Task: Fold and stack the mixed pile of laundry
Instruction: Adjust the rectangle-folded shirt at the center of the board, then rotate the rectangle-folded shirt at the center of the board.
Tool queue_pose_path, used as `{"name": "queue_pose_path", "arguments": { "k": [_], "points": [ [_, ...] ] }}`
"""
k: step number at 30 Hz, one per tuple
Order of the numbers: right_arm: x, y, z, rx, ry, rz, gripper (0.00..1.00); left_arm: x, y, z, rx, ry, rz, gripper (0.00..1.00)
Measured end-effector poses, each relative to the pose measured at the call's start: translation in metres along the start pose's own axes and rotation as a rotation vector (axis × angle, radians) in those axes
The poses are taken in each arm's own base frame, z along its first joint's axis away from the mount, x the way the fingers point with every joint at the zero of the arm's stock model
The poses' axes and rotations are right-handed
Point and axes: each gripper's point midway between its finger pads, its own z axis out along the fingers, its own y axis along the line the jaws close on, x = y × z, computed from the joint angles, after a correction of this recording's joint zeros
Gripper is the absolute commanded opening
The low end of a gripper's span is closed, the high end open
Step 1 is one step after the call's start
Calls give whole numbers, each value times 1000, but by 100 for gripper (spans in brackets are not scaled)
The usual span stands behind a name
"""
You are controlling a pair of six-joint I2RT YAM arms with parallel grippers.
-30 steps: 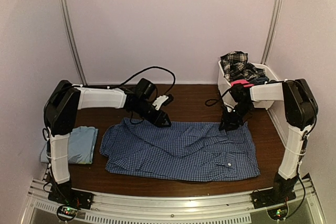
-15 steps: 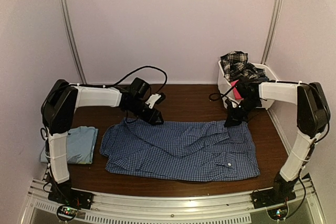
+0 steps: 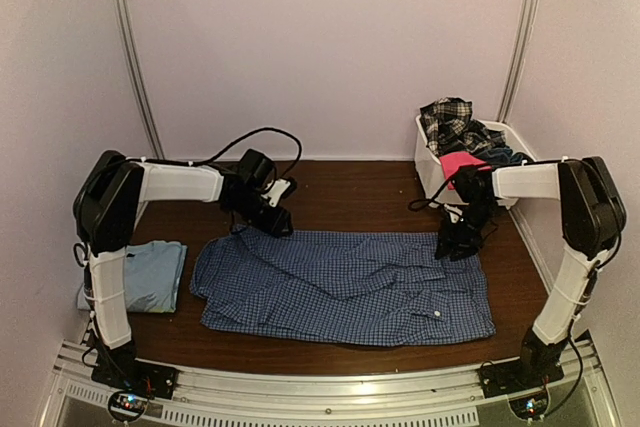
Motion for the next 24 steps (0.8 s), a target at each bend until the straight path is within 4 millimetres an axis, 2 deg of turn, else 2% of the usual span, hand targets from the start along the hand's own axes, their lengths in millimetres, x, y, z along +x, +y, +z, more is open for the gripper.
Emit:
{"name": "queue_pose_path", "arguments": {
  "k": [4, 8, 11, 14, 17, 24],
  "points": [
    [-13, 0, -2, 50, -28, -17, 53, 11, 11, -1, -37, 42, -18, 46],
    [-29, 16, -16, 60, -89, -73, 54, 27, 22, 0, -76, 90, -36, 43],
    [-30, 24, -24, 54, -110, -114, 53, 44, 32, 4, -103, 138, -52, 42],
    [-29, 32, -29, 26, -116, -149, 52, 44, 37, 3, -114, 137, -68, 42],
    [-23, 40, -24, -21, -103, -179, 52, 43, 42, 4, -122, 140, -77, 42],
    [10, 51, 10, -73, 6, -229, 51, 20, 57, 12, -137, 125, -97, 43]
  ]
}}
